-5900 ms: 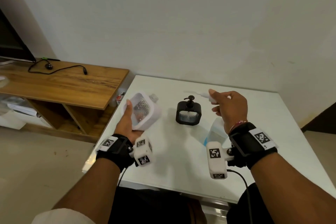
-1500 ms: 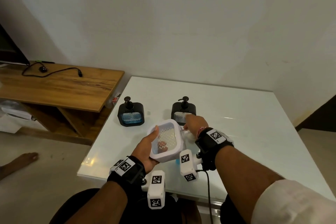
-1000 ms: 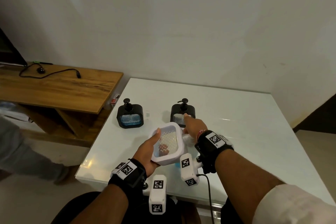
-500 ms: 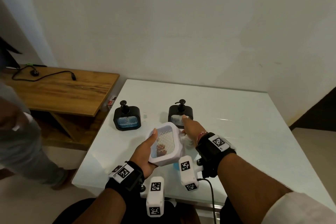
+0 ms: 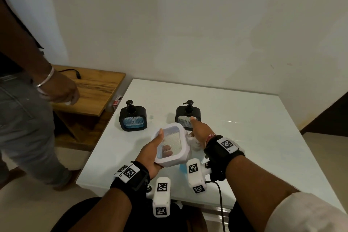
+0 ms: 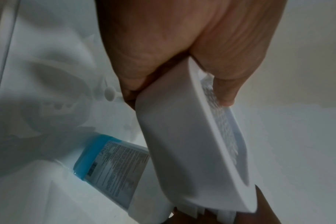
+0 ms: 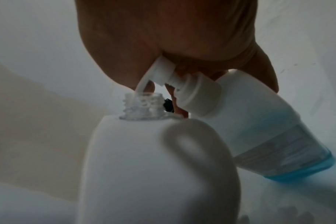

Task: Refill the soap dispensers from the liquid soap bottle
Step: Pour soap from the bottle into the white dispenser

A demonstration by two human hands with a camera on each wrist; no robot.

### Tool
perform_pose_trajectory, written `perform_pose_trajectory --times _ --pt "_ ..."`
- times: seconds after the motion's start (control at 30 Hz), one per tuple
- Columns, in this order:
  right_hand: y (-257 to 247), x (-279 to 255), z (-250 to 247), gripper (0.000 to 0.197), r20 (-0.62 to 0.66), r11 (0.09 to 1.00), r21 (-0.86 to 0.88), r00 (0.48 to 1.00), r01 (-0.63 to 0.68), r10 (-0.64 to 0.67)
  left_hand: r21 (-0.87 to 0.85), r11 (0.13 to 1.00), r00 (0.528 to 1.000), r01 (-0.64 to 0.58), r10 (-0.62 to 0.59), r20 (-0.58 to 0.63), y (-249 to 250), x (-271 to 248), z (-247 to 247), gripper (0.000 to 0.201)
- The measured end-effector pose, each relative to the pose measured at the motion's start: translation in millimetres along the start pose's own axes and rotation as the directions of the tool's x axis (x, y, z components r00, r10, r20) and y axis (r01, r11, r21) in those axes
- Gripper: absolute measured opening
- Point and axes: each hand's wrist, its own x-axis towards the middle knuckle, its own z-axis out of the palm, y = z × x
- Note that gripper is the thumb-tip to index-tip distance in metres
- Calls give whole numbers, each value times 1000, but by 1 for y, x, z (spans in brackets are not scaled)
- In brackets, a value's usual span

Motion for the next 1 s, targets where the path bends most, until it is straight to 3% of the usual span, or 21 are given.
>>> perform_pose_trajectory --times 0.2,0.37,0.5,0.63,0.77,0.9,1.0 --pt "-2 -5 0 55 -83 981 -191 997 -22 6 33 999 1000 18 -17 -26 1 0 6 55" --pt "-3 -3 -2 59 -20 999 -40 1000 -15 14 20 1000 1000 12 -12 -11 0 -2 7 43" --pt "-3 -1 -2 57 -14 1000 -2 1000 15 -15 17 1000 1000 13 -14 6 2 -5 9 51" --pt "-1 -3 0 56 -40 994 -107 999 -25 21 21 1000 1000 12 -12 -15 3 -2 9 51" --pt "0 -2 -4 54 -39 998 -58 999 13 -16 35 999 1000 6 -5 -15 2 -1 10 70" --pt "-3 -4 -3 53 -11 999 26 1000 22 -21 13 1000 1000 -1 1 2 3 -3 9 68" --pt "-4 -4 -2 55 -43 998 -66 999 14 -17 15 1000 1000 -2 2 -2 4 -4 11 60"
